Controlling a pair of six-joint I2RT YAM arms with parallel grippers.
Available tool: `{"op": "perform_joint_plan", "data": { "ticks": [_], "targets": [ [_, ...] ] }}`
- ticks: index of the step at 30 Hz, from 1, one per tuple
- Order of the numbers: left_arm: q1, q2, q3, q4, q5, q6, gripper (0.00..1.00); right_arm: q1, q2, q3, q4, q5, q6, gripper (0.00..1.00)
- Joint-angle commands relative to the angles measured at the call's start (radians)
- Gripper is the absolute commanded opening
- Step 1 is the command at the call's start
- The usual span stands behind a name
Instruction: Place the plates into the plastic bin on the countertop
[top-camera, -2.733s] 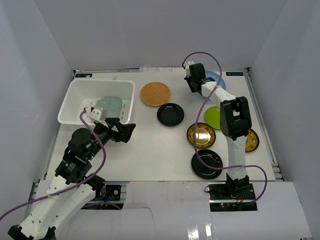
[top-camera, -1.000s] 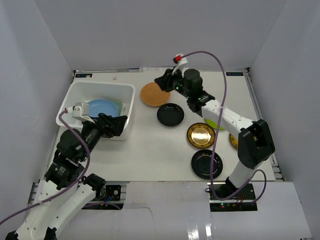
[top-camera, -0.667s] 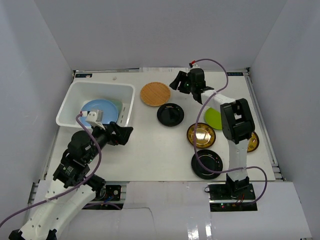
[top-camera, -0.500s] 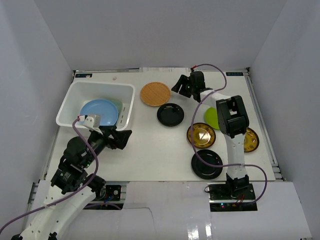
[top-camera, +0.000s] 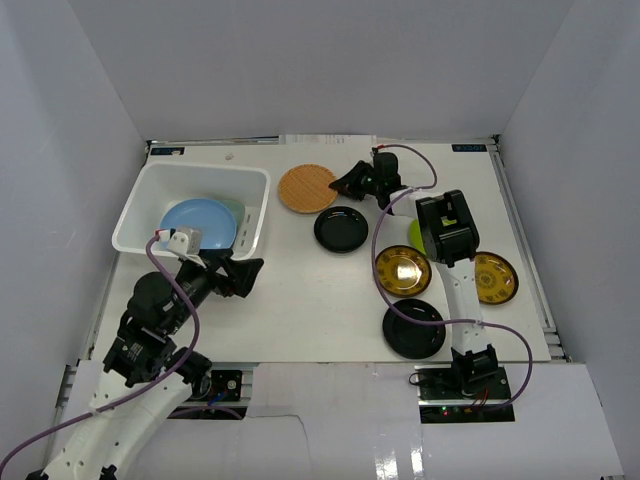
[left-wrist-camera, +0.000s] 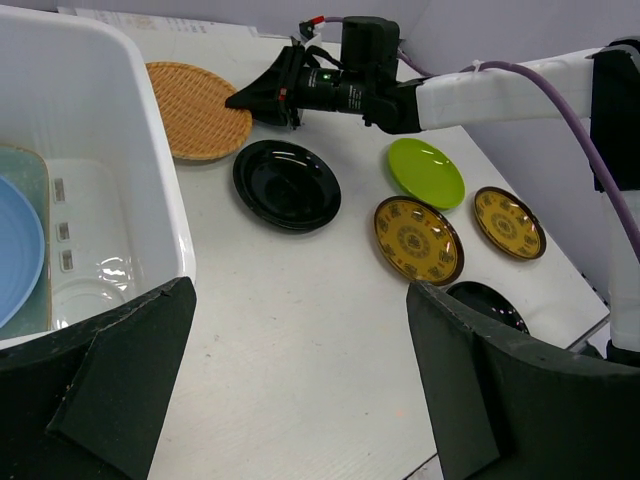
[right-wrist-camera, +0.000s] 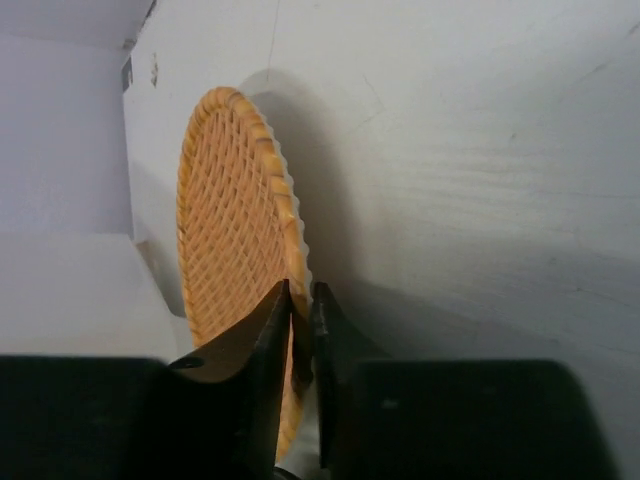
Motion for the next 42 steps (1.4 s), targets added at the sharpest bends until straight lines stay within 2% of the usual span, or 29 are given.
{"op": "perform_joint_plan", "data": {
  "ticks": [1, 7, 11, 16, 19, 24, 28, 31, 38, 42],
  "targets": [
    [0.025, -0.011, -0.001, 0.008, 0.027, 0.009, 0.98, 0.007, 0.027, 0.017, 0.089, -0.038, 0.108, 0.09],
    [0.060, -0.024, -0.004, 0.014, 0.070, 0.004, 0.98, -0.018, -0.134, -0.056, 0.242, 0.060, 0.116, 0.08],
    [0.094, -0.026, -0.003, 0.020, 0.108, 0.002, 0.98, -0.027, -0.350, -0.124, 0.311, 0.081, 0.048, 0.08],
    [0.124, -0.070, 0.002, 0.041, 0.133, 0.007, 0.98, 0.039, -0.551, -0.164, 0.241, 0.077, -0.055, 0.08],
    [0.124, -0.084, 0.011, 0.043, 0.108, -0.005, 0.98, 0.124, -0.585, -0.124, 0.187, 0.077, -0.121, 0.08],
    [0.123, -0.093, 0.104, 0.031, 0.078, -0.045, 0.98, 0.301, -0.549, -0.001, 0.075, 0.109, -0.171, 0.08],
    [0.123, -0.054, 0.279, -0.050, -0.026, -0.054, 0.98, 0.428, -0.433, 0.112, 0.019, 0.167, -0.197, 0.08],
    [0.120, -0.054, 0.362, -0.080, -0.044, -0.059, 0.98, 0.514, -0.340, 0.204, -0.005, 0.205, -0.189, 0.08],
    [0.114, -0.064, 0.388, -0.126, -0.044, -0.064, 0.98, 0.593, -0.132, 0.463, -0.144, 0.300, -0.212, 0.08],
    [0.112, -0.057, 0.367, -0.146, -0.030, -0.090, 0.98, 0.605, -0.084, 0.476, -0.193, 0.360, -0.226, 0.08]
  ]
}}
